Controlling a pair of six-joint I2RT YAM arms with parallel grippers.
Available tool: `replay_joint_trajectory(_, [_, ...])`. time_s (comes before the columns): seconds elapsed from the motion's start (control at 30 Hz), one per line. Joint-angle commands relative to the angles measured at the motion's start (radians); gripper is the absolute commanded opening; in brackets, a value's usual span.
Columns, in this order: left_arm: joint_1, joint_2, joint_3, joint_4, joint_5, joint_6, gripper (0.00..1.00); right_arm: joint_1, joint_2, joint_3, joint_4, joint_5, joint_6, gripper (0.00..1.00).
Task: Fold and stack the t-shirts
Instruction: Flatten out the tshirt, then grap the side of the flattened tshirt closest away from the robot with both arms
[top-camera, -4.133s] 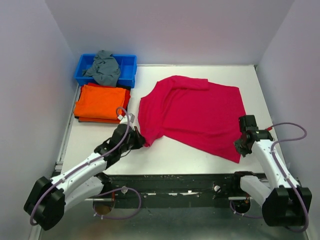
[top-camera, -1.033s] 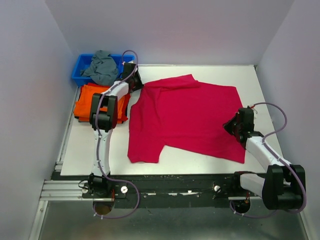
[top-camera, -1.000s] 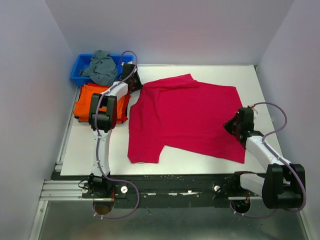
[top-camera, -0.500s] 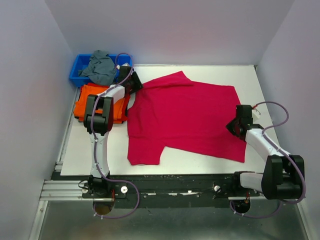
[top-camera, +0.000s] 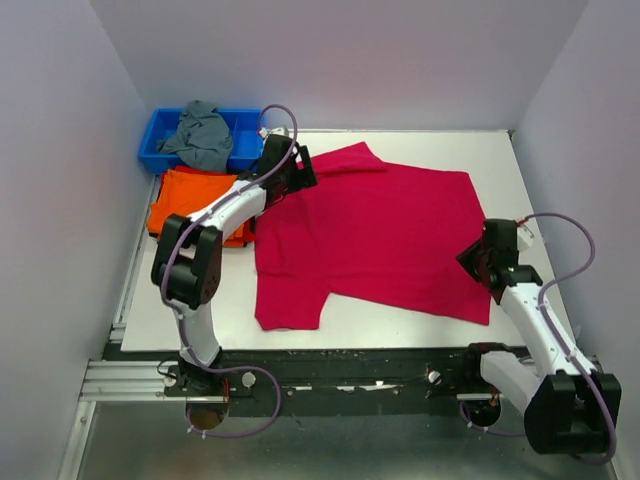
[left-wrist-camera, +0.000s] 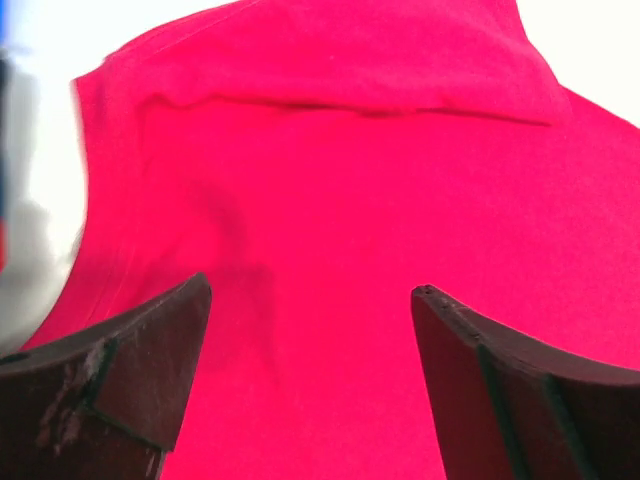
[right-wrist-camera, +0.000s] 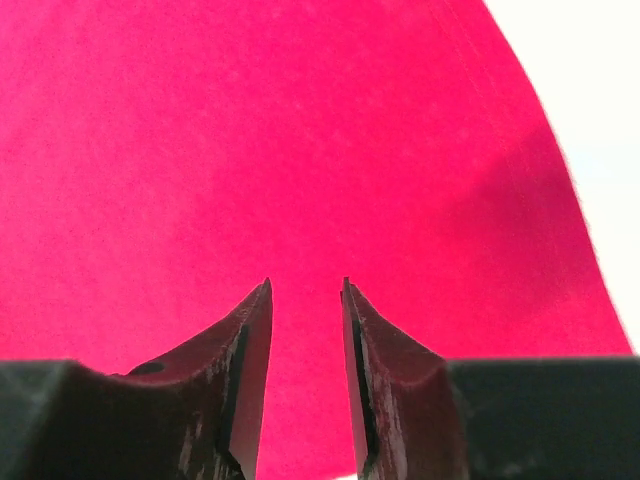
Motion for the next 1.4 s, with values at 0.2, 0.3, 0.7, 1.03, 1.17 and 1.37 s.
replay_joint_trajectory(0.2, [-0.077, -0.585, -0.486, -0.157, -0.261, -0.122, 0.92, 0.001, -0.281, -0.068, -0.397, 0.061, 0.152, 0.41])
replay_joint_trajectory(0.3, [-0.086, -0.776, -0.627, -0.197, -0.244, -0.13, 0.91, 0.001, -0.278, -0.065, -0.453, 0.095, 0.203, 0.4])
replay_joint_trajectory(0.7, [-0.132, -1.215, -0.905, -0.539, -0.132, -0.344, 0.84, 0.001, -0.277, -0.09, -0.397, 0.04, 0.272, 0.37])
replay_joint_trajectory(1.03, [-0.172, -1.29, -0.989, -0.688, -0.162, -0.565, 0.71, 0.001, -0.305, -0.102, -0.347, 0.053, 0.266, 0.37])
replay_joint_trajectory(1.17, [-0.185, -1.28, -1.042, -0.664, -0.117, -0.587, 0.66, 0.001, -0.285, -0.101, -0.325, 0.05, 0.257, 0.37])
replay_joint_trajectory(1.37, [-0.195, -1.281, -1.066, -0.664, -0.128, -0.616, 0.63, 0.001, -0.271, -0.107, -0.301, 0.032, 0.256, 0.37])
